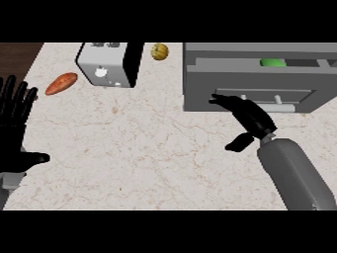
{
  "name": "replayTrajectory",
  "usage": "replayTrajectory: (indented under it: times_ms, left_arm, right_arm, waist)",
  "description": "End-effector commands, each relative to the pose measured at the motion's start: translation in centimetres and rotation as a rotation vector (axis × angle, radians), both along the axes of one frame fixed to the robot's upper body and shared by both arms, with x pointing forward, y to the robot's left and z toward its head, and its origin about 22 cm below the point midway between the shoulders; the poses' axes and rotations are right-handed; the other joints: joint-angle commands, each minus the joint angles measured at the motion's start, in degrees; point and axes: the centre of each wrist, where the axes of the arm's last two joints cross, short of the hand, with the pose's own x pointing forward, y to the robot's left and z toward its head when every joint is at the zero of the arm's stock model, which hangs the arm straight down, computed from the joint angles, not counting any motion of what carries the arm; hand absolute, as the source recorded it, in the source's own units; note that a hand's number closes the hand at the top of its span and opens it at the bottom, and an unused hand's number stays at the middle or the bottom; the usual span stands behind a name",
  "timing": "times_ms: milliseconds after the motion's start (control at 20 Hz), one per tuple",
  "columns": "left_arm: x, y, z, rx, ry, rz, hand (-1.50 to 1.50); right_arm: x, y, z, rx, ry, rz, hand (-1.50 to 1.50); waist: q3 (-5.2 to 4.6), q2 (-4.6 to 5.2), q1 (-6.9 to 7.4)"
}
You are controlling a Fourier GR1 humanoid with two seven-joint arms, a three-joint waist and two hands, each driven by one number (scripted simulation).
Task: Pick up the cup, place it into the drawer and close the drawer
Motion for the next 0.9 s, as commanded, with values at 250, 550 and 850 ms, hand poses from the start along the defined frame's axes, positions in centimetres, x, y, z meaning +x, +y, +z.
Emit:
replayTrajectory:
  times_ms: [250, 550, 850]
  left_arm:
    - [-0.7, 0.9, -1.0, -0.003, -0.005, -0.026, -1.50]
    - [0.2, 0.8, -0.2, -0.011, -0.006, -0.050, -1.50]
    - [0.0, 0.0, -0.9, -0.006, -0.028, -0.067, -1.50]
  right_arm:
    - [5.9, -0.5, 1.5, 0.066, 0.069, -0.012, -1.50]
    - [6.8, -2.5, 1.8, 0.036, 0.083, -0.031, -1.50]
    - [7.9, -6.5, 4.9, 0.047, 0.067, -0.066, -1.50]
  waist:
    - [0.10, 0.56, 1.27]
    - [0.13, 1.08, 2.22]
    - [0.21, 1.77, 3.88]
